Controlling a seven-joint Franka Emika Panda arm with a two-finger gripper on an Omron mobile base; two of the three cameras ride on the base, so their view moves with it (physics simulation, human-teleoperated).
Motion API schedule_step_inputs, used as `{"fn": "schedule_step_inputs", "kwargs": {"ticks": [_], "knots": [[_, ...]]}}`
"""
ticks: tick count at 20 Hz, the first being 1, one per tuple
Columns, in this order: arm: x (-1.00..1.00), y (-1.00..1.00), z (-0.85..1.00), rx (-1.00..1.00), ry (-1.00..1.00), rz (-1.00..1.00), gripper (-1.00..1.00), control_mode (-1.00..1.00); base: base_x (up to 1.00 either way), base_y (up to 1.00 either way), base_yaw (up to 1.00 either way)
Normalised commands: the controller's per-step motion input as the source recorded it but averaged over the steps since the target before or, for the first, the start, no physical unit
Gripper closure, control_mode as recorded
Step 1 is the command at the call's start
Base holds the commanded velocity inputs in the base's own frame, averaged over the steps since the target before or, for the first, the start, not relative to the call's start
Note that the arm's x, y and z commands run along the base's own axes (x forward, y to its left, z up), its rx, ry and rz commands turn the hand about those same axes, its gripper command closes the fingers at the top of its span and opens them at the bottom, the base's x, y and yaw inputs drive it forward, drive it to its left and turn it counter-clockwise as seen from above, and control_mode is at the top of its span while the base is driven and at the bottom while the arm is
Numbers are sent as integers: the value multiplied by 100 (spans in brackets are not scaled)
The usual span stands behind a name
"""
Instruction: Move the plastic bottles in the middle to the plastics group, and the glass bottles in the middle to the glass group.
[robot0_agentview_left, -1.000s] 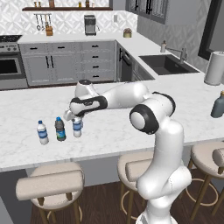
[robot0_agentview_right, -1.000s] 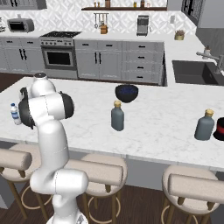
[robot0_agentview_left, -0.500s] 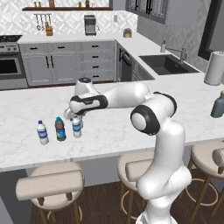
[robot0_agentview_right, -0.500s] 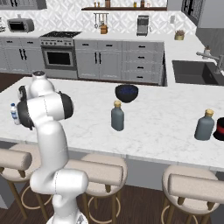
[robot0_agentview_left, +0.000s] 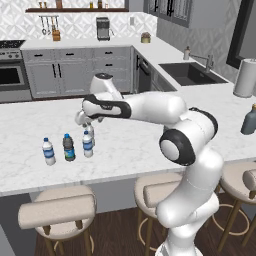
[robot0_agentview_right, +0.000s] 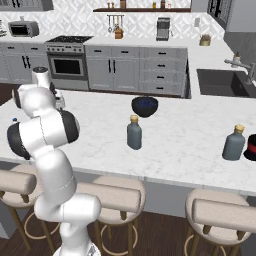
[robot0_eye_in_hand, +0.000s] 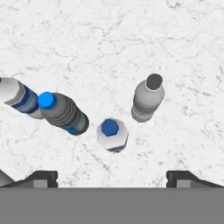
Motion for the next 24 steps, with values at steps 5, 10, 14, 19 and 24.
{"fn": "schedule_step_inputs", "kwargs": {"ticks": [5,10,14,19,24], "knots": [[-29,-62,3,14,-11,-6,-100,-100,0,0,0],[0,-86,0,9,-1,-8,-100,-100,0,0,0],[0,-72,0,5,0,-7,-100,-100,0,0,0],[0,-73,-6,1,0,-10,-100,-100,0,0,0],[0,-69,-10,1,2,-14,-100,-100,0,0,0]]}}
